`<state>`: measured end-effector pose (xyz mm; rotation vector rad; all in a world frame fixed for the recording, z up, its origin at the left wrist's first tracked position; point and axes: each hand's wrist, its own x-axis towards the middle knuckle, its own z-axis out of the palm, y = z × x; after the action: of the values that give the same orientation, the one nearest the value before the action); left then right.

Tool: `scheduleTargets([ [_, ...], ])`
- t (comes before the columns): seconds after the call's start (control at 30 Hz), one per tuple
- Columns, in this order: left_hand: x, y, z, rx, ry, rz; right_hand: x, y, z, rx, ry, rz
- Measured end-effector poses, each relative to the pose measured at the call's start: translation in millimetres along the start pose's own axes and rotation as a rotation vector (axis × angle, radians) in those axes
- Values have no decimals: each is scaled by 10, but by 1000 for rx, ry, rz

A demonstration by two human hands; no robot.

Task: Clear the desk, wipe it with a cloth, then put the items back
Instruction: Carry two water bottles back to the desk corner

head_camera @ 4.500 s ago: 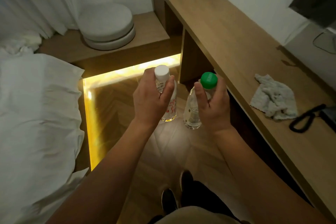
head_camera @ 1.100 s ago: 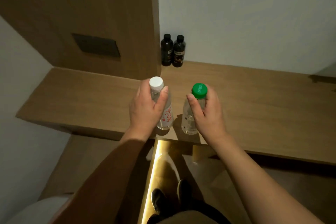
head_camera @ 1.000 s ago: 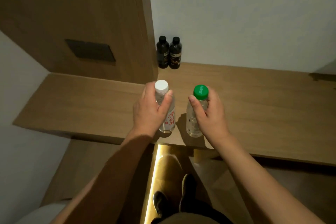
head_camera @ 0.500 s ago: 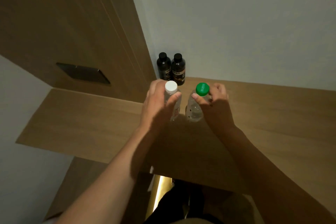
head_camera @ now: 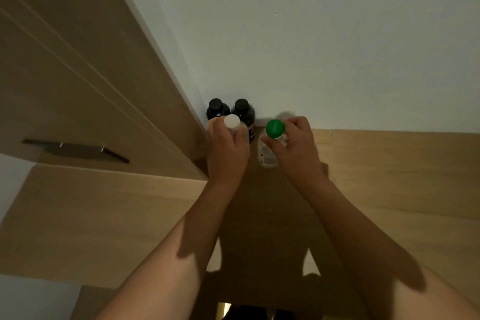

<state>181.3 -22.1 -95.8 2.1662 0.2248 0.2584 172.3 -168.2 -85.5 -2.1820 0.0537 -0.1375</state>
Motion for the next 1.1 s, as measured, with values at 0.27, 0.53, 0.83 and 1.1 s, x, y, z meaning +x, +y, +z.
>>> scheduleTargets([
  [0.27, 136, -99, 31, -18, 85, 38, 218, -2, 127, 22, 36, -45],
  [0.53, 131, -95, 5, -23, 27, 19, 305, -82, 254, -20, 54, -71],
  [0.83, 141, -29, -45, -26, -10, 18, 312, -114, 318, -12, 60, -31],
  [1.1, 41, 106, -173, -58, -66, 80, 173, -213, 88, 21, -64, 16],
])
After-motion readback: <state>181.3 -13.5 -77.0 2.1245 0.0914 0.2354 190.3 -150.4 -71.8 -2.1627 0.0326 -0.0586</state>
